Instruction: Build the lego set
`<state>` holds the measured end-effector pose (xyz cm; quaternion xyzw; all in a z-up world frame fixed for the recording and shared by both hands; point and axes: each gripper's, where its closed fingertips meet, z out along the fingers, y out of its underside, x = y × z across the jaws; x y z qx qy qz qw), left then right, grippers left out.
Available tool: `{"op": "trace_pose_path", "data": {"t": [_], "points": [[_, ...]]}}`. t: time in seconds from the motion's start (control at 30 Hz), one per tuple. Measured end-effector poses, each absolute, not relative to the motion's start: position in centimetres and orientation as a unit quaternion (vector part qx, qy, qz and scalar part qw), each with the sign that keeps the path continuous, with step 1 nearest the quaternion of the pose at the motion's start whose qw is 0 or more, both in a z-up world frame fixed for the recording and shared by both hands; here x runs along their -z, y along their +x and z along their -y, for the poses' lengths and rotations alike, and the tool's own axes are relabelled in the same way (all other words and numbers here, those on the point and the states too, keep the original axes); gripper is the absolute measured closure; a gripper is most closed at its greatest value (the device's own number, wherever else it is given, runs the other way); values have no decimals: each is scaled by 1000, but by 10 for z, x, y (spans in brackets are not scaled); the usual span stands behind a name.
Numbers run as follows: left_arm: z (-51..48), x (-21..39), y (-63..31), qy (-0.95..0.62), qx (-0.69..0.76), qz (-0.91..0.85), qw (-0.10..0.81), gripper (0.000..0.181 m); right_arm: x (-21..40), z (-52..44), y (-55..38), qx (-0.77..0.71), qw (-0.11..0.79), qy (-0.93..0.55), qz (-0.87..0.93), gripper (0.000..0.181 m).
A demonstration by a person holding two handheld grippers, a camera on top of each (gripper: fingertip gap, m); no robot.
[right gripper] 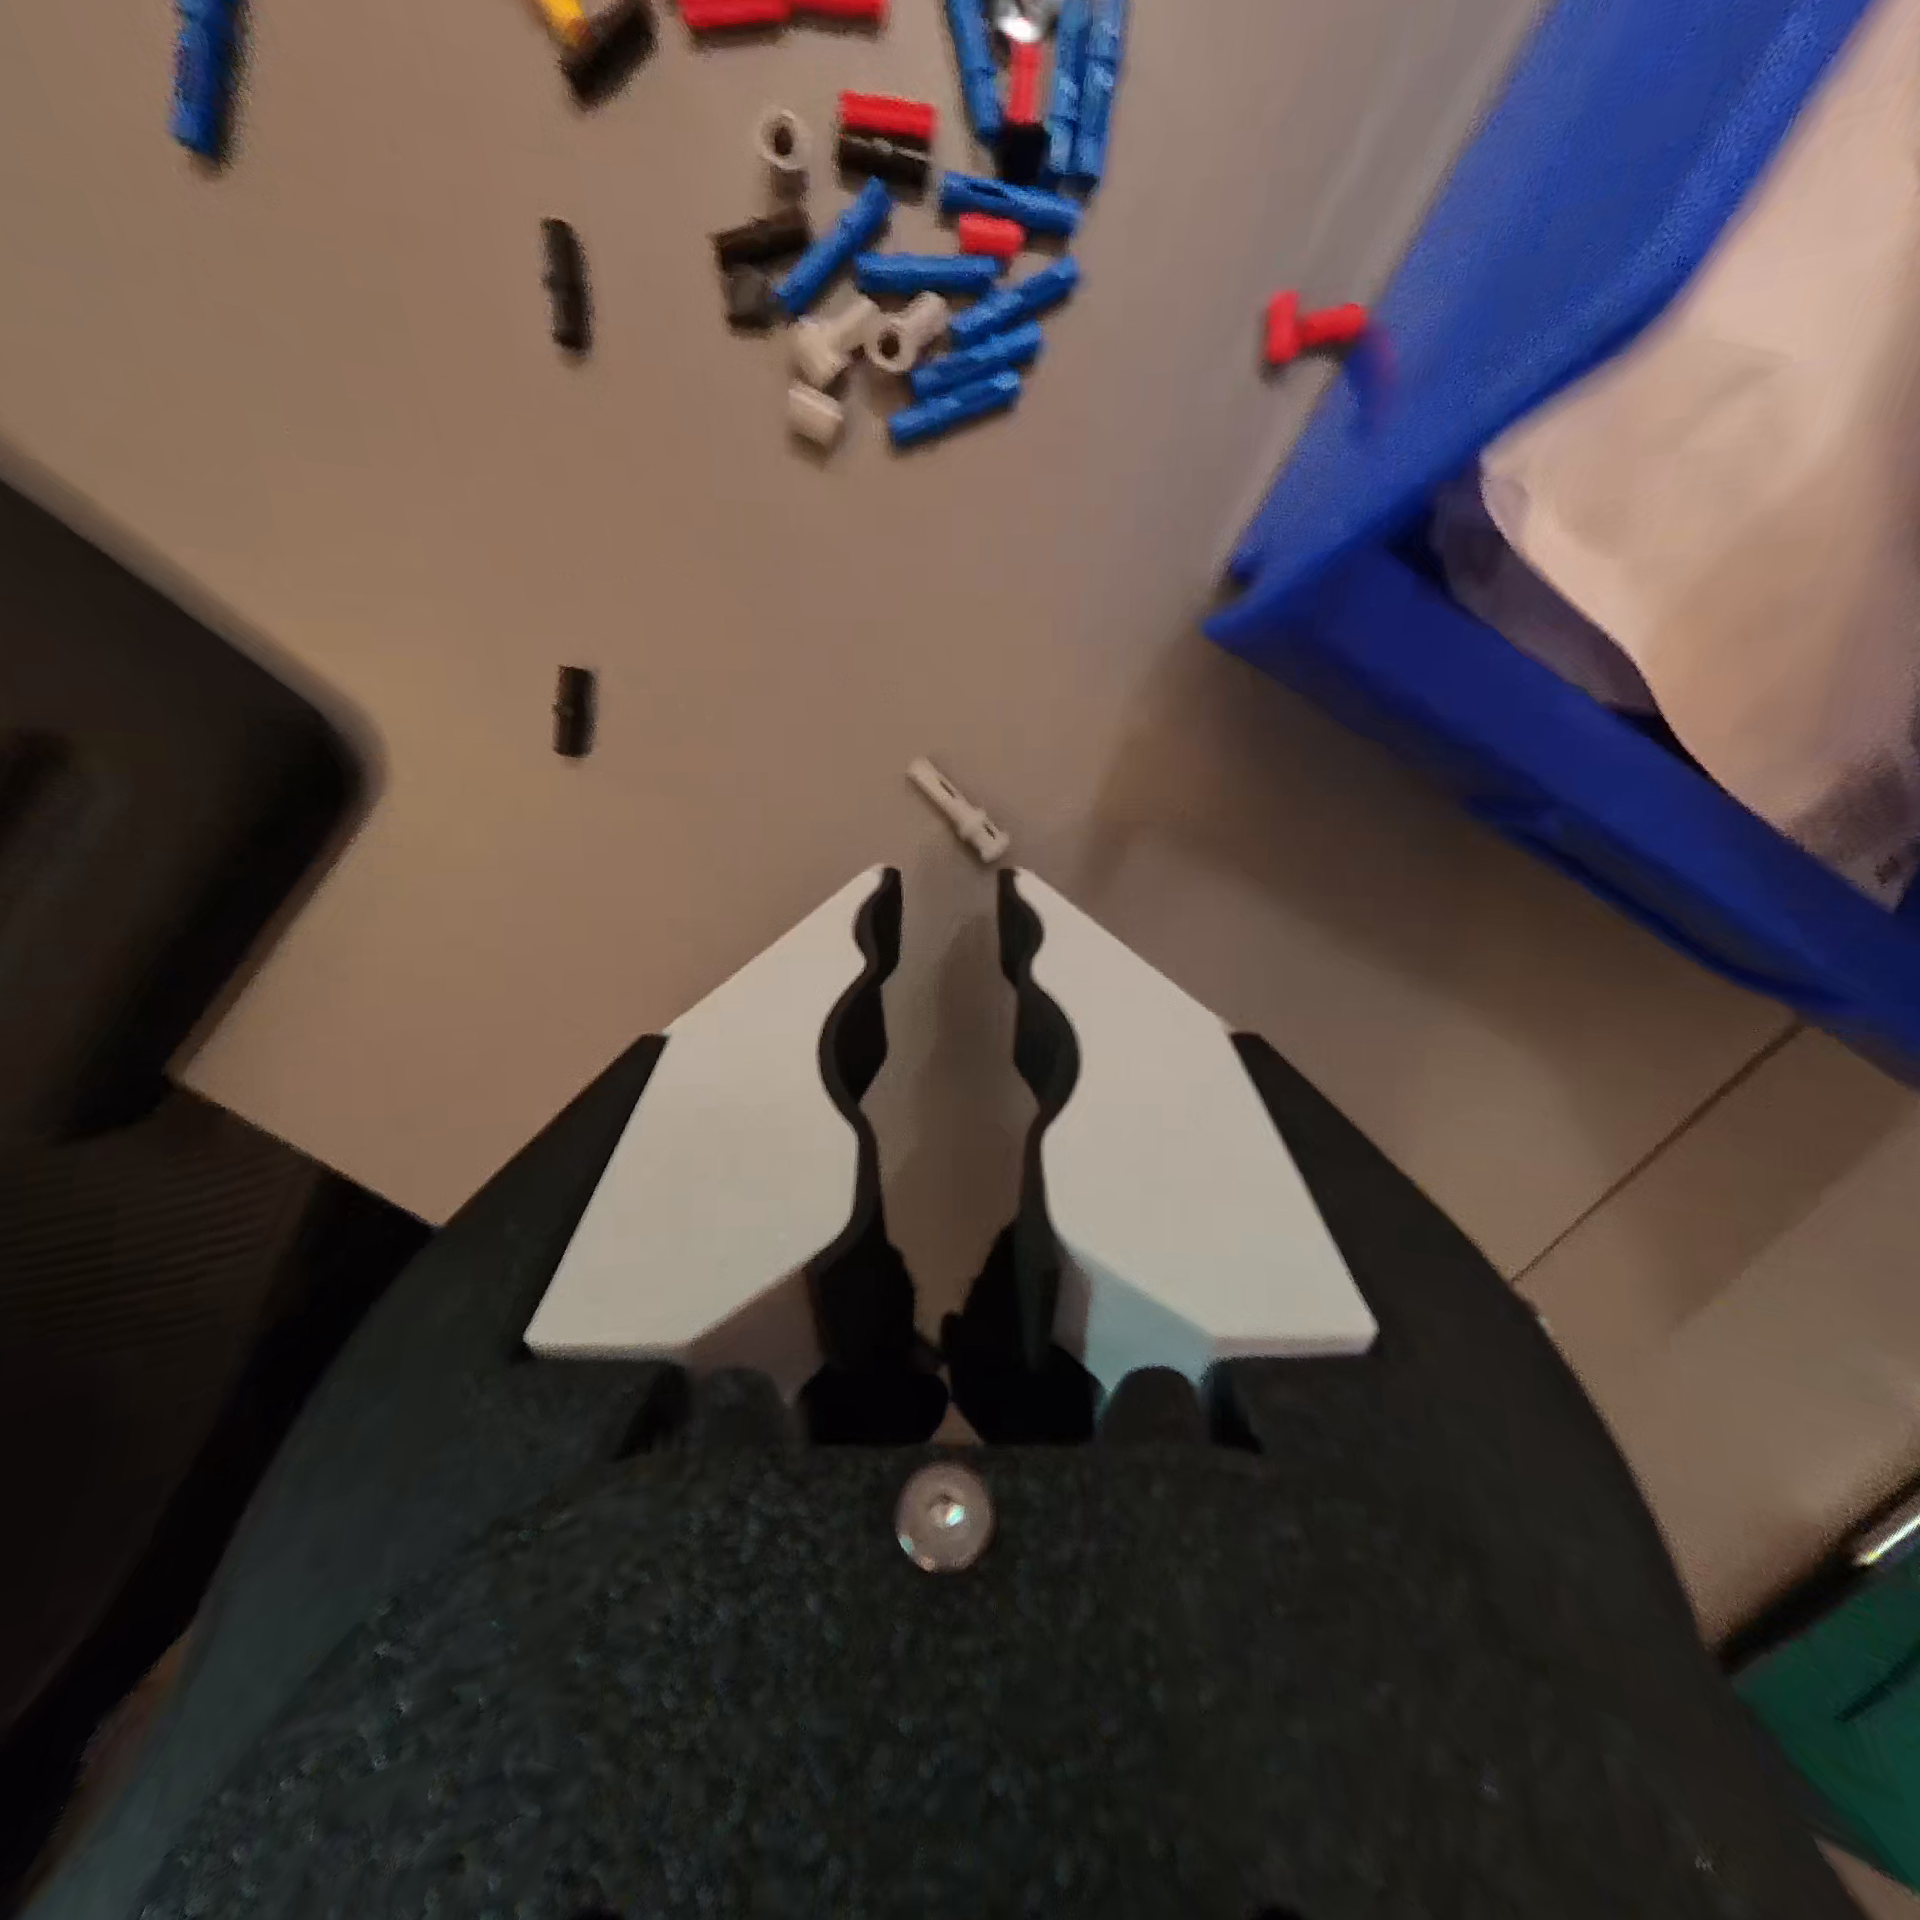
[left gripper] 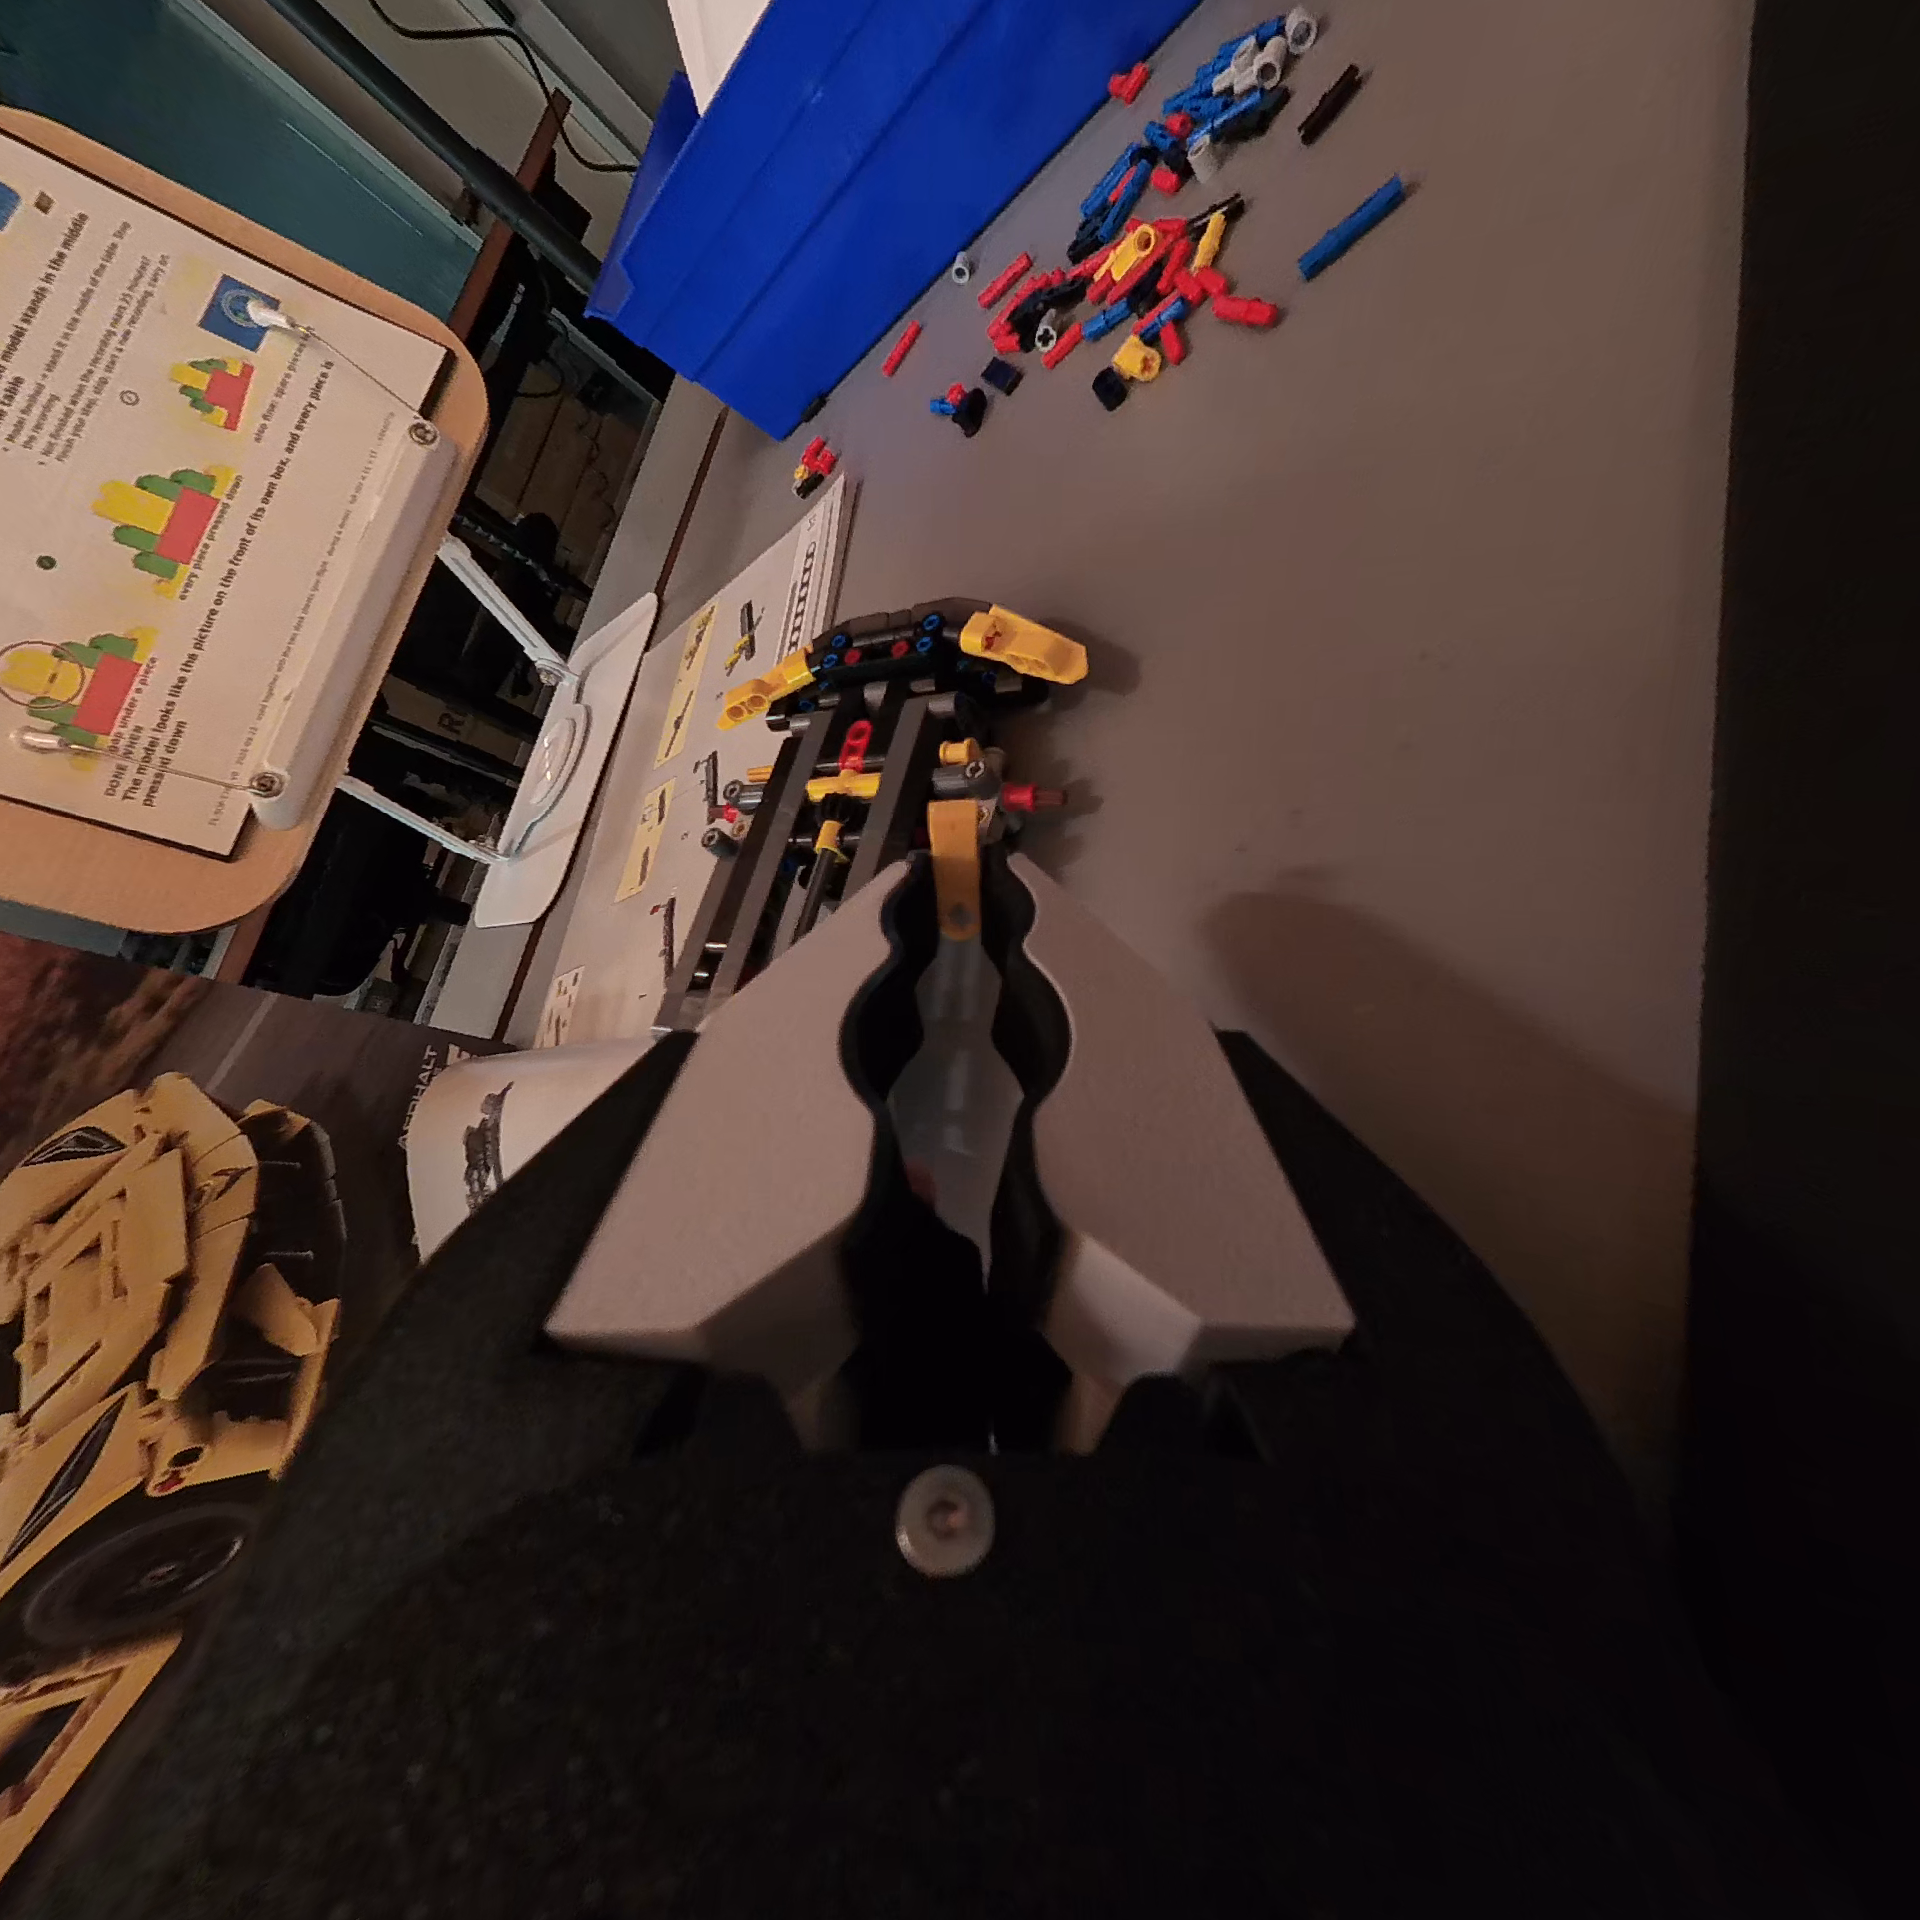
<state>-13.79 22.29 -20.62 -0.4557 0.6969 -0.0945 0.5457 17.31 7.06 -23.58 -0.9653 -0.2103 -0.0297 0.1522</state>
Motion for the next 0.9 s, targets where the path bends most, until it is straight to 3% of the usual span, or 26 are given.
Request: {"op": "trace_pose_path", "data": {"t": [0.07,0.23,0.37,0.63,0.9], "points": [[-222,205,-138,-454,96,-696,547,175,240,-70,178,21,193,-962,194,155],[-217,205,-137,-445,94,-702,548,175,242,-91,182,-33,325,-929,176,156],[-216,205,-137,-438,84,-704,553,175,244,-105,180,-106,354,-914,165,149],[-222,206,-138,-450,87,-699,549,175,247,-124,159,-122,358,-906,190,152],[-221,207,-137,-468,117,-692,537,175,239,-131,136,-31,374,-903,207,158]]}}
